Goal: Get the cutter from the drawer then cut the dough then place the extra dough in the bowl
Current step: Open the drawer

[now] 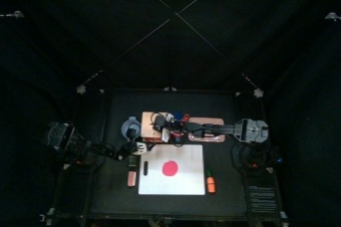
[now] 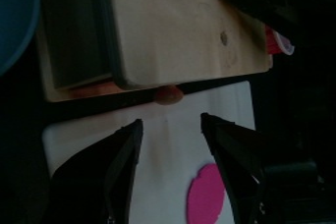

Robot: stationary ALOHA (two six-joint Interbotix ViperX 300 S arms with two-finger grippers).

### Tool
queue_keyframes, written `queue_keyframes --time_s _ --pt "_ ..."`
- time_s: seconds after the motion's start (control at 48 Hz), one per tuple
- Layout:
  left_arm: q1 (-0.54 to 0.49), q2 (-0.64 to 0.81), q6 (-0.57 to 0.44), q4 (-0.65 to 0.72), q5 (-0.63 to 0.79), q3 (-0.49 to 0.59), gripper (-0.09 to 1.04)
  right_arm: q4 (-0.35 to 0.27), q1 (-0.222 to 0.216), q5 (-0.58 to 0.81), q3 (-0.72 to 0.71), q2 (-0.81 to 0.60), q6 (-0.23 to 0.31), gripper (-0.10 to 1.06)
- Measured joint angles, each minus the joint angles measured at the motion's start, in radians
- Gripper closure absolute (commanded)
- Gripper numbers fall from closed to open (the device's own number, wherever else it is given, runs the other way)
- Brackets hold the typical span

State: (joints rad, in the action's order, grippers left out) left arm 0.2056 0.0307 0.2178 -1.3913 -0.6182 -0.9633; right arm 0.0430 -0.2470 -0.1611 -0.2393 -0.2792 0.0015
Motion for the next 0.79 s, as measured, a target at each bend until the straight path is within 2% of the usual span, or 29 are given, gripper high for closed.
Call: queue_keyframes --time_s 0.354,0.604,0.792 --pt "-0.063 -0.110 0.000 0.009 -0.021 0.078 0.09 0.002 0.003 -0.002 0.002 0.000 0.002 0.89" --pt "-0.074 -0.123 0.000 0.009 -0.057 0.089 0.10 0.000 0.006 -0.002 0.002 0.000 0.002 0.89" --pt "-0.077 -0.129 -0.005 0.011 -0.060 0.087 0.19 0.002 0.008 -0.002 0.002 -0.002 0.002 0.89"
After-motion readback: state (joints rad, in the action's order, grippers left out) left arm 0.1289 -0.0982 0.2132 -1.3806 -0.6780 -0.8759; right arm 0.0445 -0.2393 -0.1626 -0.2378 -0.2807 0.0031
